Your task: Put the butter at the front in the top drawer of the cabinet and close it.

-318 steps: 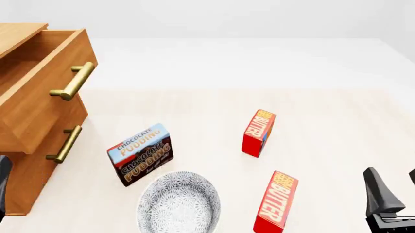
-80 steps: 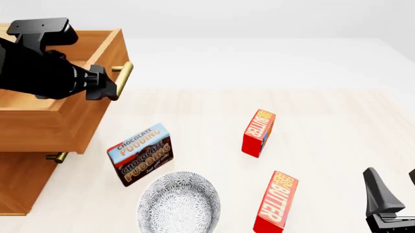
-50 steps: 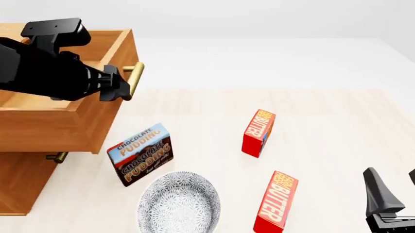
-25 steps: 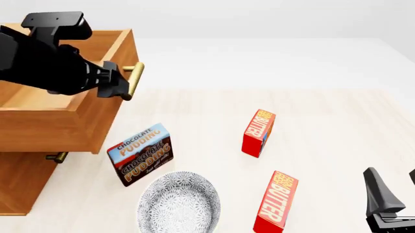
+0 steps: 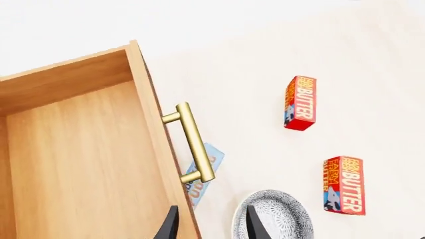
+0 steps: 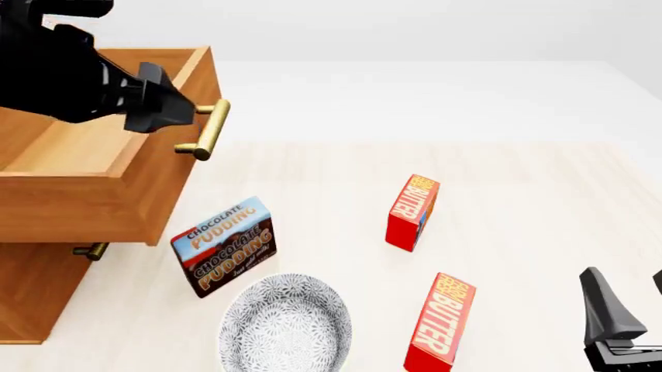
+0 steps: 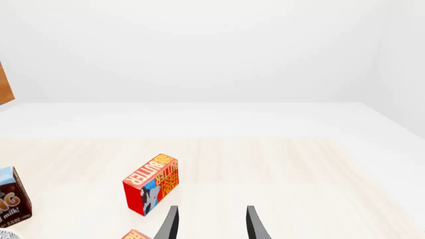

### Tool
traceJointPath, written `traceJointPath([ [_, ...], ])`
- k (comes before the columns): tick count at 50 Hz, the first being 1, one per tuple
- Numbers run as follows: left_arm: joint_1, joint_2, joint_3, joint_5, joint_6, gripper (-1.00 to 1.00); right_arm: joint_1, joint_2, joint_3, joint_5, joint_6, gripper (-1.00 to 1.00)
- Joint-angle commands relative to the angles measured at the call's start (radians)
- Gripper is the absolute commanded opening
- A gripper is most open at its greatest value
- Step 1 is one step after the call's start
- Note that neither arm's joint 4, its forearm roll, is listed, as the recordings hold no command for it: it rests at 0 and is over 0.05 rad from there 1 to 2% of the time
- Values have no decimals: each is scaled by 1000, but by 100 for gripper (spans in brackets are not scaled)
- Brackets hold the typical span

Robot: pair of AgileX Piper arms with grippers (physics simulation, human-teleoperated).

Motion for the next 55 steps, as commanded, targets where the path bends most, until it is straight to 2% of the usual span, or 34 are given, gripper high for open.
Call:
traceJointPath([
  [1, -36, -41, -37, 26, 57, 100, 0, 1, 1, -2, -1, 100],
  [13, -85, -68, -39, 12, 121, 100, 0, 1, 2, -3, 0, 100],
  [14, -109, -71, -42, -10, 153, 100, 0, 1, 2, -3, 0, 100],
  [21, -128, -62, -24, -51, 170, 100, 0, 1, 3, -4, -1, 100],
  [33, -215, -13, 6, -161, 190, 100, 0, 1, 2, -3, 0, 100],
  [37, -251, 13, 10, -201, 218, 100, 0, 1, 2, -3, 0, 100],
  [42, -328, 59, -10, -256, 179, 100, 0, 0, 1, -2, 0, 100],
  [55, -372, 163, -23, -354, 164, 100, 0, 0, 1, -1, 0, 100],
])
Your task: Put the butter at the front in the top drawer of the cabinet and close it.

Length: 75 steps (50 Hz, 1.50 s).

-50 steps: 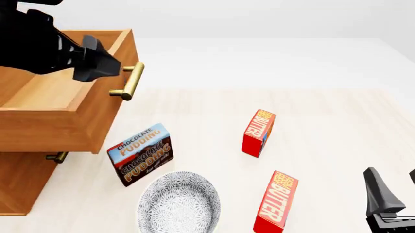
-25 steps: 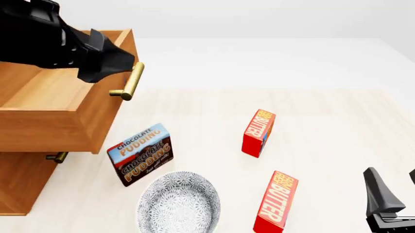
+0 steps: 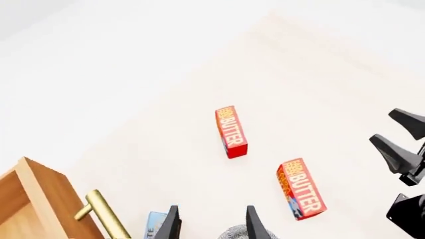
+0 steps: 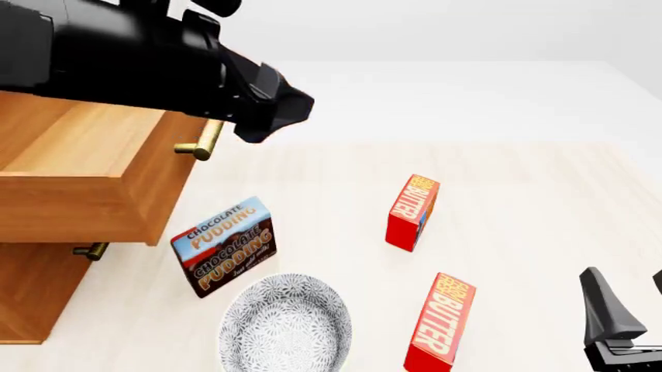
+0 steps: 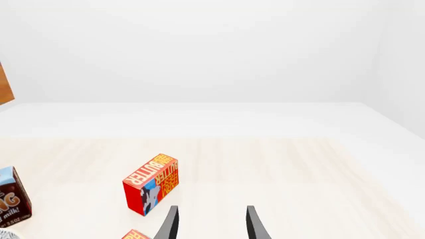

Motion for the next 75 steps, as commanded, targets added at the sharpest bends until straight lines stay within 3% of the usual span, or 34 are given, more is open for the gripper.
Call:
traceJointPath([
  [1, -55, 83, 0, -103, -10, 100, 0, 1, 0, -1, 0, 100],
  [24, -87, 240, 35, -290, -63, 100, 0, 1, 1, -2, 0, 100],
  [51, -45, 449, 40, -498, -199, 100, 0, 1, 1, -2, 0, 100],
  [62, -45, 449, 40, -498, -199, 100, 0, 1, 1, -2, 0, 100],
  [65, -54, 537, 16, -550, -230, 100, 0, 1, 1, -2, 0, 100],
  [75, -52, 596, -15, -570, -244, 100, 0, 1, 1, -2, 0, 100],
])
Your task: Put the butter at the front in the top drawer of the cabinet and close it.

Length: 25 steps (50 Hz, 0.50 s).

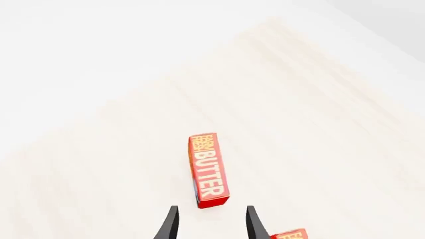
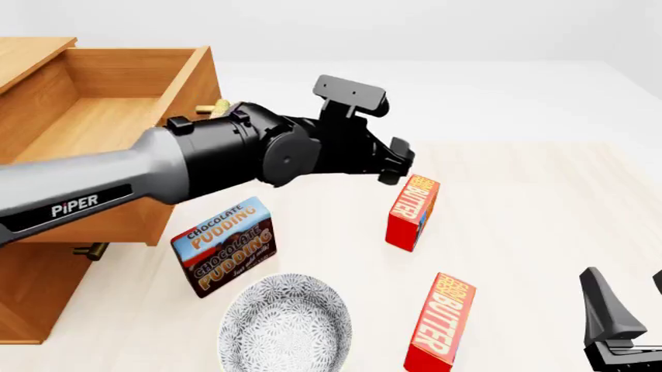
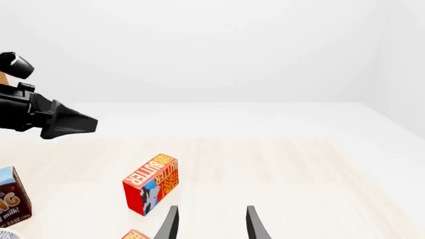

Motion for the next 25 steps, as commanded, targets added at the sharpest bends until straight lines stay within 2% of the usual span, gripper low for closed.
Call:
traceJointPath([
  [1, 0, 82, -27, -46, -23, 100, 0, 1, 1, -1, 0, 100],
  [25, 27, 230, -93, -103, -61, 100, 0, 1, 2, -3, -1, 100],
])
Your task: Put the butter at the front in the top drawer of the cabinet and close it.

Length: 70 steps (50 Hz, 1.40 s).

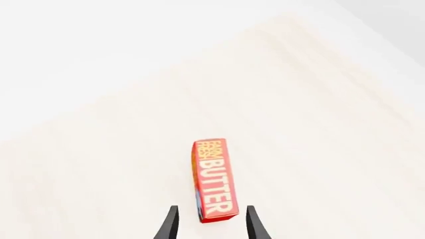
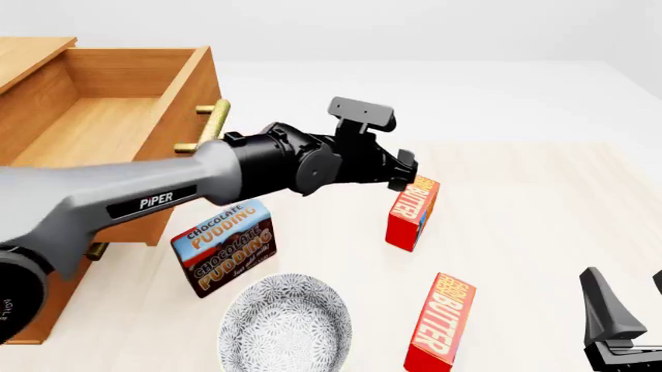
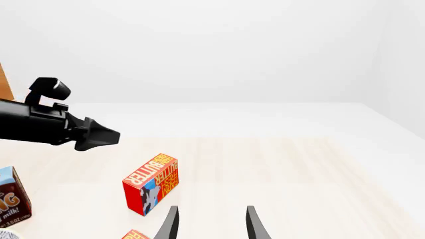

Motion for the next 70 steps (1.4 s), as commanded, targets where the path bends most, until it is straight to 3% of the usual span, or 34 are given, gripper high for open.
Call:
traceJointPath([
  [1, 7, 79, -28, -38, -16, 100, 0, 1, 2, -3, 0, 100],
  [70, -36, 319, -150, -75, -70, 100, 0, 0, -1, 1, 0, 100],
])
